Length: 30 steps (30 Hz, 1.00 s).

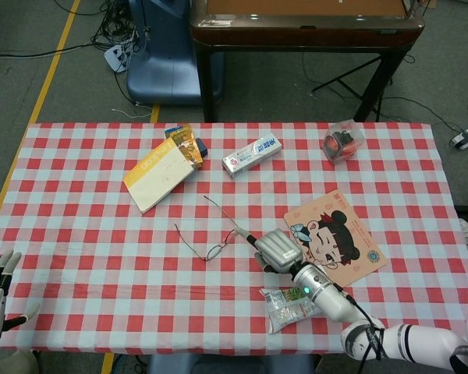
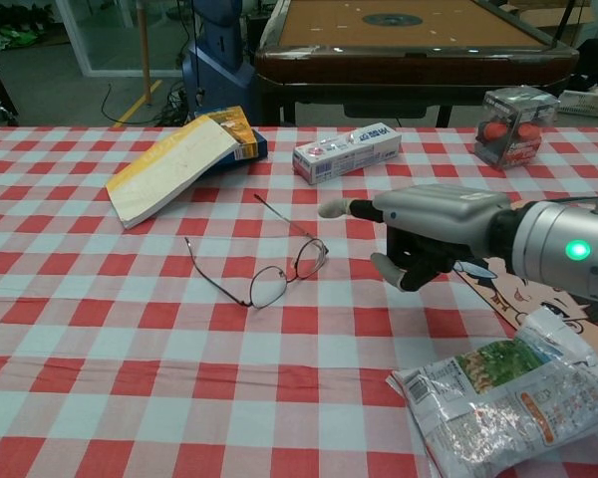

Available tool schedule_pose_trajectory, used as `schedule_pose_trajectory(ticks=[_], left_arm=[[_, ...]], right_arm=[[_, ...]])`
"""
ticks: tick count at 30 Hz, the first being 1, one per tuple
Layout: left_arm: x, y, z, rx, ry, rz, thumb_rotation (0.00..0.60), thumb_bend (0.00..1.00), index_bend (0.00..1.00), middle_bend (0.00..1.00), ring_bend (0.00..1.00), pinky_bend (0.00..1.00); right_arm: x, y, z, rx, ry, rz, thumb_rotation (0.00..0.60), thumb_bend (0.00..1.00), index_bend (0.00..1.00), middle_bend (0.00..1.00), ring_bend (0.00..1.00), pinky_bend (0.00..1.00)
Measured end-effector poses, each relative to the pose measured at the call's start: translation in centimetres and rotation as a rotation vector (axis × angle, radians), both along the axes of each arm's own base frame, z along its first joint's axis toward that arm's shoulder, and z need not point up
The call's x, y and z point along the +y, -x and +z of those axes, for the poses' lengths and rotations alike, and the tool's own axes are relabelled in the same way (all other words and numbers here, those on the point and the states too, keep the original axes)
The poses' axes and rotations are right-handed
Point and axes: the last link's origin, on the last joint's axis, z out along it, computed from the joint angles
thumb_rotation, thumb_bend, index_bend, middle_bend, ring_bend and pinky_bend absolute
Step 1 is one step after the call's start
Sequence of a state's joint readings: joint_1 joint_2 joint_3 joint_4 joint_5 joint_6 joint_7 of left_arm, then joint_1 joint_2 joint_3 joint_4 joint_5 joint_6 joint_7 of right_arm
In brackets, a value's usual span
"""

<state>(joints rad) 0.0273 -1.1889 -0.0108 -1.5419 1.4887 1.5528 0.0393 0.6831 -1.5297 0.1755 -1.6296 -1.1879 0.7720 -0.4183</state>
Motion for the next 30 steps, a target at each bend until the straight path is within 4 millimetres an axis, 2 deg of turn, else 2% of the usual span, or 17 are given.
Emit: schedule_pose_trajectory(ticks=[8, 17, 30], left_arm=[[0.0, 0.2, 0.1, 0.002, 0.003, 0.006, 0.6, 0.16, 0.0, 0.0, 0.0, 0.0], [0.0, 0.2, 0.1, 0.005, 0.005, 0.004, 0.6, 0.16, 0.0, 0.0, 0.0, 0.0], [-0.1, 0.3, -0.1, 0.006, 0.01, 0.008, 0.6, 0.16, 0.0, 0.0, 0.0, 0.0]], right_arm=[[-1.1, -0.6, -2.0, 0.037, -0.024, -0.028, 0.6, 0.62, 0.0, 0.98, 1.0, 0.88], [-1.7, -0.4, -3.3, 0.059, -0.042, -0.054, 0.6, 0.65, 0.0, 0.98, 1.0, 0.88], [-1.3, 0.3, -3.8, 0.067, -0.048, -0.051, 0.6, 0.66, 0.0, 0.98, 1.0, 0.88]])
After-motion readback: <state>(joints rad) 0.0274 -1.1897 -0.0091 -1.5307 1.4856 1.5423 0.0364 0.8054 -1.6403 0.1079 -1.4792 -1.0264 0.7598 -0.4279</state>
